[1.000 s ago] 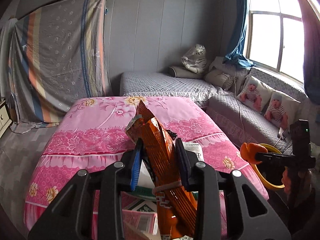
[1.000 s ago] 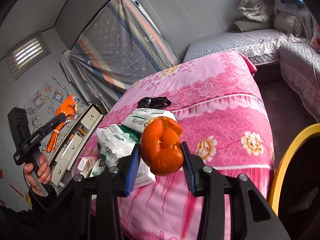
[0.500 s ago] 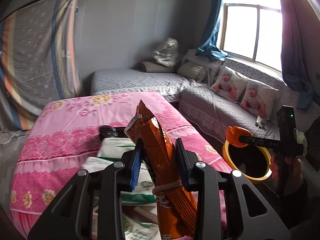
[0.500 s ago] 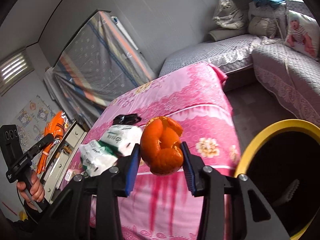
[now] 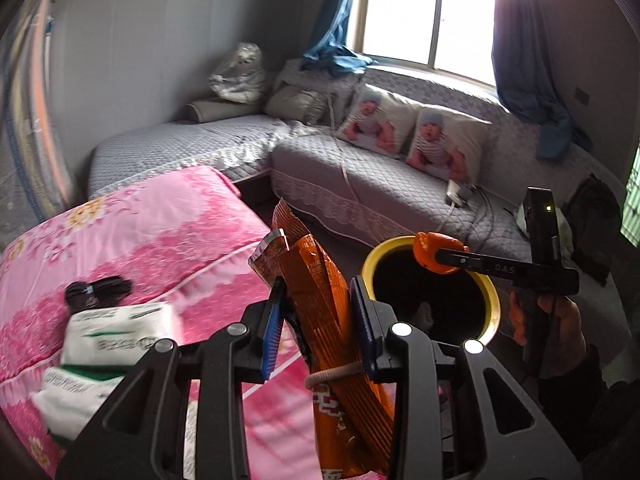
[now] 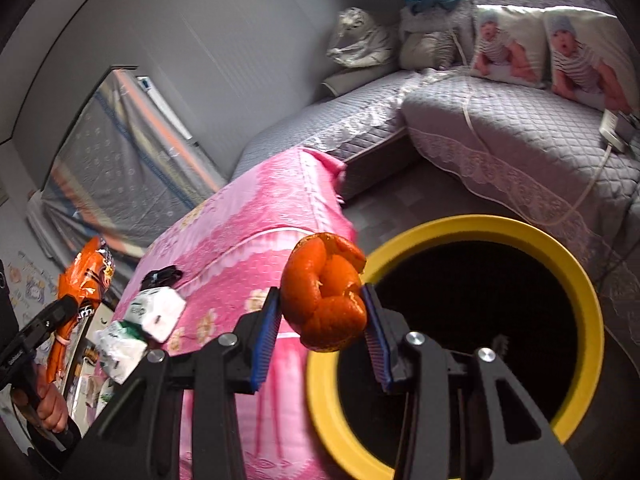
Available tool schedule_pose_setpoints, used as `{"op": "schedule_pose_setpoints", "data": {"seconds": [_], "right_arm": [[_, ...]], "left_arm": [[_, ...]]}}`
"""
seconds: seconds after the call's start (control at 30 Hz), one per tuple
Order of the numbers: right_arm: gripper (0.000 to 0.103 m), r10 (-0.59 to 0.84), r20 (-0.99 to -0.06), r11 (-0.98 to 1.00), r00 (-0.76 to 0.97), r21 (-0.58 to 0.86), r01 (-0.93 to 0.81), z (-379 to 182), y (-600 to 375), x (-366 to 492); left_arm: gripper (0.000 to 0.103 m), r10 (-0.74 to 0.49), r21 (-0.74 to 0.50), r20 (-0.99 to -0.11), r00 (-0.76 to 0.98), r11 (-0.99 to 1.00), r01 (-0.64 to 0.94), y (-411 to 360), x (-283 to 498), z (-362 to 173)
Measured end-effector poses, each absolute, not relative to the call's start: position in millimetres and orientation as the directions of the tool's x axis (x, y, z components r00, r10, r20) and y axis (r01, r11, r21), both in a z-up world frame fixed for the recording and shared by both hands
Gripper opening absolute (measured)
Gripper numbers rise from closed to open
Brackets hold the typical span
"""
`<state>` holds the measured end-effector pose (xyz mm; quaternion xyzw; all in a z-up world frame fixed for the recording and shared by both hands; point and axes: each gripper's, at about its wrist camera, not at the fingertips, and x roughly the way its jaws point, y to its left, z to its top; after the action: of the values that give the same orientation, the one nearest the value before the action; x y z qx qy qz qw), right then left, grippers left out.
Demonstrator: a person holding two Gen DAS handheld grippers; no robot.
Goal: Collect trash
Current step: 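Carry the orange peel and snack wrapper in both tools over the yellow bin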
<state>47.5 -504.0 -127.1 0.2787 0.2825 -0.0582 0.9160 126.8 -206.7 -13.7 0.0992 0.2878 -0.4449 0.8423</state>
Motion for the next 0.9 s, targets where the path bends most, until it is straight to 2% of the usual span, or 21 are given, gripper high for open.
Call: {"op": "schedule_pose_setpoints", "data": {"seconds": [0.2,0.63,0.77,0.83,0.87,0.9], "right_arm": [[0.038,-0.008,-0.595,0.815,0.804,0.462,0.35,-151,-526,38],[0.039,-0.044,-0.627,0.76,0.778,0.484,0.433,-181,-563,23],[0.045,-0.089,-0.626,0.722,0.775,0.495,0.483,-185,-579,11],[0.052,-0.114,-0.615,0.702,0.78,0.506,0.501,-184,-587,2],[0.059,-0.137,-0.609,0.689,0.781,0.508,0.517,-182,-591,-4],[0.059,-0.153,-0.601,0.682,0.785,0.51,0.524,-180,-594,-9]], "left_arm": [[0.031,-0.713,-0.1,-0.604,0.355,0.51,0.854,-270,130,-32],[0.031,-0.709,-0.171,-0.67,0.22,0.436,0.884,-388,145,-87],[0.032,-0.7,-0.191,-0.686,0.201,0.44,0.878,-412,147,-99],[0.032,-0.699,-0.201,-0.69,0.189,0.437,0.877,-420,146,-104],[0.032,-0.696,-0.202,-0.692,0.19,0.439,0.875,-423,146,-105],[0.032,-0.696,-0.208,-0.694,0.186,0.441,0.873,-426,146,-107]]}}
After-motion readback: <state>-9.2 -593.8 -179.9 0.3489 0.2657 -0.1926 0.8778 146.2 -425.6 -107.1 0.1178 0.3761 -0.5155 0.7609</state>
